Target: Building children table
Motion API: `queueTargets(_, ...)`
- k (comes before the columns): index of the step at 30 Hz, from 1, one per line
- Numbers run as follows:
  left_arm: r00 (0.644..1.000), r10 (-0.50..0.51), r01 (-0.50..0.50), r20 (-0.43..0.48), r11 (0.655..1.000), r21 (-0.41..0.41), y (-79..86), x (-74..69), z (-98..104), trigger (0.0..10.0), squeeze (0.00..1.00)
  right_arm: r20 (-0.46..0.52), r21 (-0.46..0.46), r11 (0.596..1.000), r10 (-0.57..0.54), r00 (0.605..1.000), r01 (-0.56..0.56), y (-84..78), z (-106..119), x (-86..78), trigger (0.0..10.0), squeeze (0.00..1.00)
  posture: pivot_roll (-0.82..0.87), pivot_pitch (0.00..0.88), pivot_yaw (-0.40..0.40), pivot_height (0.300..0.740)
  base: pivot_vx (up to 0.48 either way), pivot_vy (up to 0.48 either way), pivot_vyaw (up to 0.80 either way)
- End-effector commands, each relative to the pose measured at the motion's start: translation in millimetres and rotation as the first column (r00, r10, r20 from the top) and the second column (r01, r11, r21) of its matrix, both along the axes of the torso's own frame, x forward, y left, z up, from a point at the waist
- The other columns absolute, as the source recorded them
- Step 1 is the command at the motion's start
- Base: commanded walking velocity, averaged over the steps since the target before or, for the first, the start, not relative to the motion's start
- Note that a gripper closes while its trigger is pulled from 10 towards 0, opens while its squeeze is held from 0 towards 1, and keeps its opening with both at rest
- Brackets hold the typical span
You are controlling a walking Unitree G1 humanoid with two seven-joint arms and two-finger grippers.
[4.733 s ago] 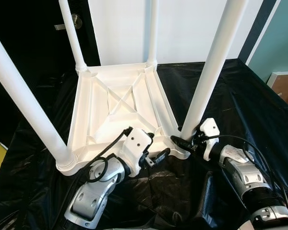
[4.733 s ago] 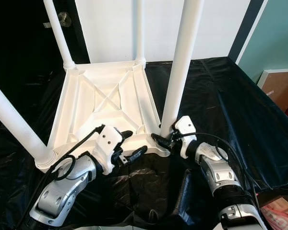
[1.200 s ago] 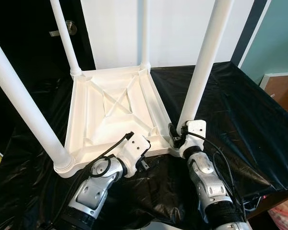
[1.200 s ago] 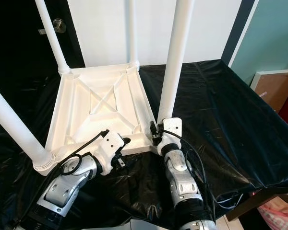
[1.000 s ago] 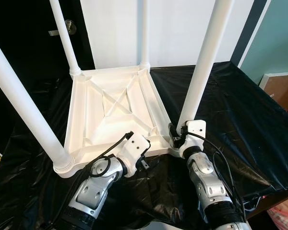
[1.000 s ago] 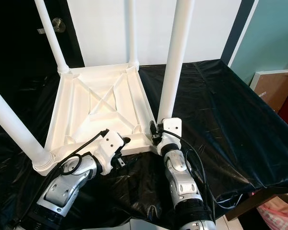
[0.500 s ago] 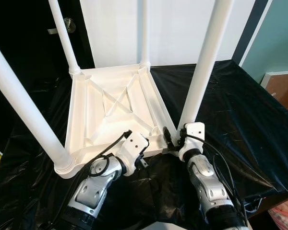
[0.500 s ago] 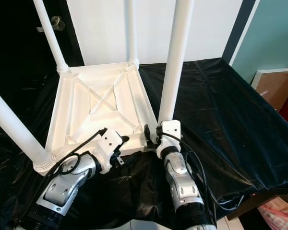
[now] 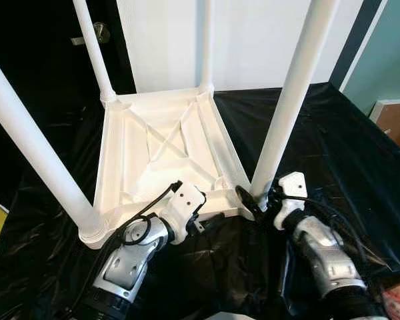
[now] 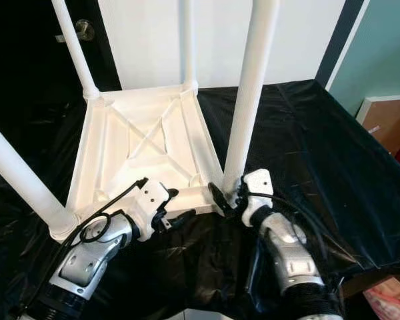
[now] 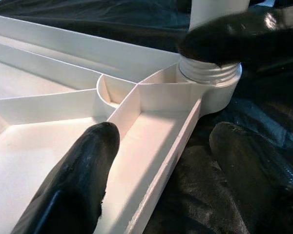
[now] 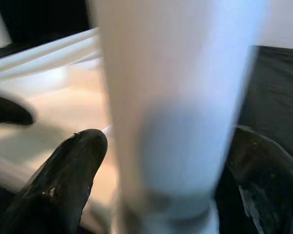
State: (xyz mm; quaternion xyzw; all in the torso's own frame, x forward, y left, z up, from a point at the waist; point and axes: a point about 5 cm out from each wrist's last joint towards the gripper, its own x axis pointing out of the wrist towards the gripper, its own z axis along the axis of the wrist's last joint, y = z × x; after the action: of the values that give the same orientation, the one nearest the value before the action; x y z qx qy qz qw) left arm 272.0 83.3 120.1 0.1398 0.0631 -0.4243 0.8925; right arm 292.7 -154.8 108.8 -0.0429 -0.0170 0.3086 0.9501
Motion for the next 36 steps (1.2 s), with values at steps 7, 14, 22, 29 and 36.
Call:
queueTargets(7,0.998,-0.047,0.046,0.037,0.999,0.025,-5.1,3.5,7,10.0,0.00,0.000,-0.095,0.988,0.121,0.993,-0.121,8.3,-1,19.8,1.4,0.00,-0.02,0.000,0.024,0.740,0.000,0.000,0.00)
queueTargets(14,0.998,-0.054,0.053,0.043,0.998,0.029,-6.4,4.8,7,10.0,0.00,-0.012,-0.097,0.984,0.147,0.989,-0.147,9.8,-1,23.6,0.0,0.00,-0.01,0.000,0.017,0.740,0.000,0.000,0.00)
queueTargets(22,0.997,-0.034,0.032,0.063,0.999,0.040,-5.1,8.1,8,10.0,0.00,-0.037,-0.090,0.989,0.118,0.992,-0.121,6.5,-11,19.7,3.9,0.00,-0.01,0.000,0.001,0.740,0.000,0.000,0.00)
queueTargets(29,0.997,-0.011,0.010,0.074,1.000,0.016,-5.6,8.7,9,10.0,0.00,-0.054,-0.083,0.994,-0.079,0.995,0.075,14.8,-22,15.7,10.0,0.00,0.00,0.000,-0.009,0.740,0.000,0.000,0.00)
queueTargets(36,0.996,-0.016,0.015,0.084,1.000,0.015,-5.8,7.8,13,10.0,0.00,-0.075,-0.015,0.961,-0.276,0.958,0.275,24.7,-21,19.4,10.0,0.00,0.01,0.000,-0.002,0.740,0.000,0.000,0.00)
